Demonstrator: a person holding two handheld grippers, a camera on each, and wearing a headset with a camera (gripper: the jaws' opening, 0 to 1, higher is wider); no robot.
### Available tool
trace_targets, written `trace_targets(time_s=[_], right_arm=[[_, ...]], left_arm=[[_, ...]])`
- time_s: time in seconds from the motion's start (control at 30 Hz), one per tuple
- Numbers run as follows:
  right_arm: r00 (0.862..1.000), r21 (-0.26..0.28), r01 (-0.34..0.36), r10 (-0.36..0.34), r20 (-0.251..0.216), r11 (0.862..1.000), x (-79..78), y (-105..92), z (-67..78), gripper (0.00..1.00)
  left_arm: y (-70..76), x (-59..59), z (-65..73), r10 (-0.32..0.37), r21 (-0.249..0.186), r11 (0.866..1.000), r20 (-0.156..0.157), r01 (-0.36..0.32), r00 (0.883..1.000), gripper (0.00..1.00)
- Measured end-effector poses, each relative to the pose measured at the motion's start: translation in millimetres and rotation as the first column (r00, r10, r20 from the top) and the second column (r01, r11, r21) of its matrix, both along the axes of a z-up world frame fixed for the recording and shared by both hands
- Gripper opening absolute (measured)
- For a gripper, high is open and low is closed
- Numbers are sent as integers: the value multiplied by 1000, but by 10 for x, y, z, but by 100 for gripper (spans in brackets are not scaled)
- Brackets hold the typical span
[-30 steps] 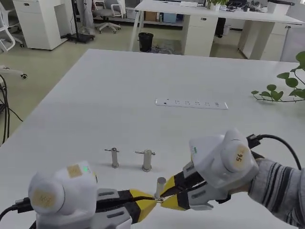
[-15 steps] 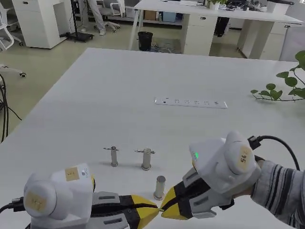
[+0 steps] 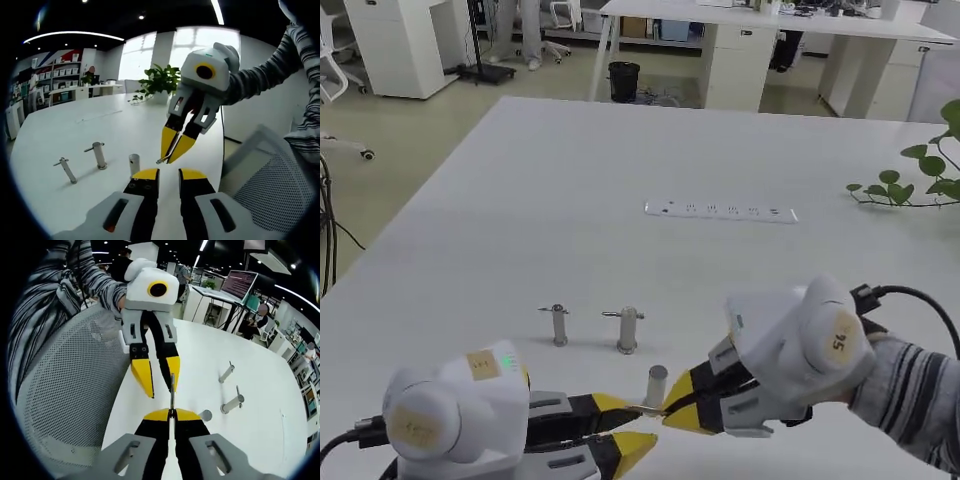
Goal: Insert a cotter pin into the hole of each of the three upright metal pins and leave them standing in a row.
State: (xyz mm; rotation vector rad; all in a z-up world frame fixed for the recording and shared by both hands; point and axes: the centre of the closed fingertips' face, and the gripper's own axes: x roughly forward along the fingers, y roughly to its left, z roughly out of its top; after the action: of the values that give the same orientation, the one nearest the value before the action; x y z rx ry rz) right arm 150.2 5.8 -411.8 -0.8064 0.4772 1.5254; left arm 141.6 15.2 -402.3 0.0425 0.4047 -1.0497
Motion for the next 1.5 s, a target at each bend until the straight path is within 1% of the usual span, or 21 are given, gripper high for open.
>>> trace_targets(time_s=[0.07, 0.1, 0.13, 0.2, 0.27, 0.3, 0.37, 0.43, 0.57, 0.6, 0.67, 0.7, 0.8, 0.87, 0.93, 1.0, 1.13, 1.23, 1.33, 1.43, 1.5], right_arm=[[1000, -9, 19, -19, 20, 1000, 72, -47, -6, 0], [1000, -11, 22, -22, 23, 1000, 88, -62, -8, 0], [999, -14, 34, -34, 31, 999, 128, -90, -18, 0], [998, -26, 43, -42, 39, 999, 172, -131, -42, 0], [996, -56, 57, -53, 71, 997, 252, -203, -83, 0], [996, -67, 56, -50, 79, 996, 272, -227, -99, 0], [994, -79, 61, -54, 90, 995, 317, -269, -125, 0], [992, -106, 63, -51, 114, 992, 376, -327, -156, 0], [990, -140, 73, -55, 133, 987, 474, -404, -228, 0], [990, -142, 71, -52, 134, 987, 484, -411, -237, 0], [989, -151, 65, -44, 138, 986, 512, -430, -263, 0], [989, -156, 62, -40, 140, 986, 523, -437, -274, 0], [989, -169, 56, -32, 143, 984, 570, -468, -323, 0], [989, -176, 56, -31, 142, 983, 590, -483, -348, 0], [989, -189, 51, -23, 148, 981, 611, -505, -378, 0], [988, -196, 49, -19, 151, 979, 633, -520, -403, 0], [990, -191, 45, -18, 143, 981, 645, -517, -423, 0], [988, -197, 37, -6, 156, 980, 668, -511, -444, 0], [987, -196, 32, 0, 159, 980, 685, -489, -454, 0], [987, -195, 27, 5, 159, 980, 696, -466, -464, 0], [986, -196, 21, 12, 165, 980, 703, -450, -463, 0]], left_arm=[[11, 57, -12, 27, 11, 1000, 14, -27, 1000, 15], [16, 77, -16, 39, 13, 999, 14, -40, 999, 16], [19, 111, -14, 53, 18, 998, 28, -54, 998, 17], [15, 151, -13, 73, 24, 997, 38, -74, 997, 21], [7, 184, -22, 85, 31, 996, 48, -86, 995, 23], [1, 208, -23, 97, 31, 995, 52, -99, 994, 24], [-21, 231, -40, 105, 35, 994, 55, -107, 993, 28], [-38, 251, -76, 115, 47, 992, 56, -118, 992, 31], [-54, 307, -127, 143, 74, 986, 69, -148, 987, 34], [-53, 322, -136, 152, 76, 985, 68, -157, 986, 35], [-50, 359, -178, 173, 82, 981, 51, -176, 984, 33], [-40, 390, -200, 189, 90, 977, 47, -193, 981, 33], [-35, 449, -230, 221, 89, 971, 40, -224, 974, 32], [-30, 502, -274, 238, 109, 964, 45, -242, 970, 31], [-45, 539, -313, 252, 112, 961, 35, -254, 967, 30], [-59, 568, -353, 260, 125, 957, 34, -262, 965, 29], [-76, 598, -440, 262, 147, 953, 29, -263, 965, 27], [-75, 630, -507, 269, 169, 948, 29, -270, 963, 25], [-81, 671, -540, 282, 172, 944, 24, -282, 959, 22], [-102, 700, -548, 301, 153, 942, 4, -298, 954, 20], [-118, 713, -557, 305, 152, 941, 0, -302, 952, 20]])
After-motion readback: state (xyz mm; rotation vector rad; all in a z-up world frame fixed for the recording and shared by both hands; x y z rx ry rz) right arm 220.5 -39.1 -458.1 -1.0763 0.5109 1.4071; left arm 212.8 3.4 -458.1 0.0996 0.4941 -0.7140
